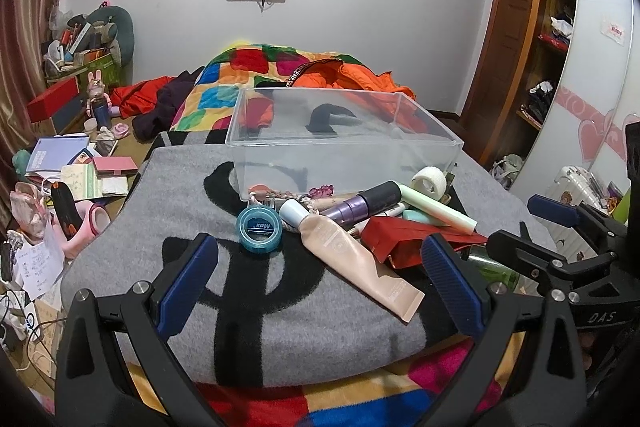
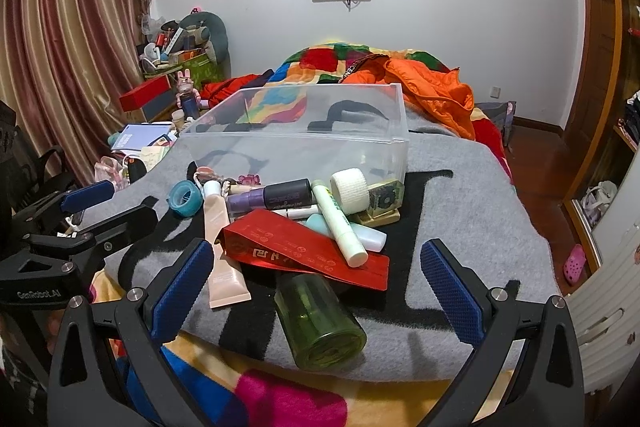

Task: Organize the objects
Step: 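Move both grippers toward the cluttered items beside the clear box, then grasp the blue tape roll with the left gripper while the right grasps the green bottle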

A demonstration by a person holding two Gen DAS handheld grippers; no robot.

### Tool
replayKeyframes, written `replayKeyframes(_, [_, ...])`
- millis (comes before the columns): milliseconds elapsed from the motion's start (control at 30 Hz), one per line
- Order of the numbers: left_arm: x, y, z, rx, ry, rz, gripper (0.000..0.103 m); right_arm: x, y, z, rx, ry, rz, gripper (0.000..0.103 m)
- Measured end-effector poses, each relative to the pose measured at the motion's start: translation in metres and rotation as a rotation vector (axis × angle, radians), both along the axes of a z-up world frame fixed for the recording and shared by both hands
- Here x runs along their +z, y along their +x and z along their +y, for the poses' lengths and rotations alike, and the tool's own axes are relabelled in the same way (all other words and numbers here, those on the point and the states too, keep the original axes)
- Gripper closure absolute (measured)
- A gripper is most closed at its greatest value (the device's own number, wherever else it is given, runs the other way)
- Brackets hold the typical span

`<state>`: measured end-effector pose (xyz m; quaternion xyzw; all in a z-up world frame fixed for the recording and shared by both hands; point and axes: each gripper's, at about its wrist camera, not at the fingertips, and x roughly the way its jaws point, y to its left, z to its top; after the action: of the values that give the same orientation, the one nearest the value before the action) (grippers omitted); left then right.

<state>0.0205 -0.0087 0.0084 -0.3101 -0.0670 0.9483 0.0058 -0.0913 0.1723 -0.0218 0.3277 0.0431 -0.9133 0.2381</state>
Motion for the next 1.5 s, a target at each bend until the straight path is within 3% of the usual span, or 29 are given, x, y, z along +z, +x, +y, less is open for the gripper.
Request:
replayKeyframes(467, [-0.008,-0.002,-0.008,0.01,0.013,-0.015,0.0,-0.003,0.001,0.0,0.012,-0.012,-0.013,0.0])
replayKeyframes(733, [-0.022,-0.016,-0.036,0.082,0.007,-0.049,0.0,-0.018,-0.002,0.007,0.02,-0.005,-0.055,0.0])
replayKeyframes(767, [-0.024,-0.019,-0.039,0.09,0.003,-0.054,0.002,-0.02,-0.003,0.009,0.019,-0.005,-0.06,0.0])
replayKeyframes(867, [-0.031,-0.031,-0.045,0.099,-0.01,-0.09,0.02,-0.027,-0.006,0.013,0.011,-0.007,-0.086,0.0])
replayKeyframes(1033, [-0.044,-0.045,-0.049,0.096,-0.015,-0.126,0.02,-0.036,-0.005,0.018,0.006,-0.009,-0.108,0.001])
replayKeyframes(1133, [-0.05,-0.054,-0.048,0.098,-0.036,-0.135,0.021,-0.04,-0.005,0.018,0.009,-0.016,-0.12,0.011])
replayKeyframes(1367, [-0.06,-0.071,-0.052,0.093,-0.006,-0.175,0.037,-0.049,-0.007,0.012,0.055,-0.026,-0.159,0.048])
replayKeyframes(1500, [-0.061,-0.075,-0.054,0.092,0.007,-0.17,0.046,-0.048,-0.005,0.011,0.061,-0.033,-0.142,0.06])
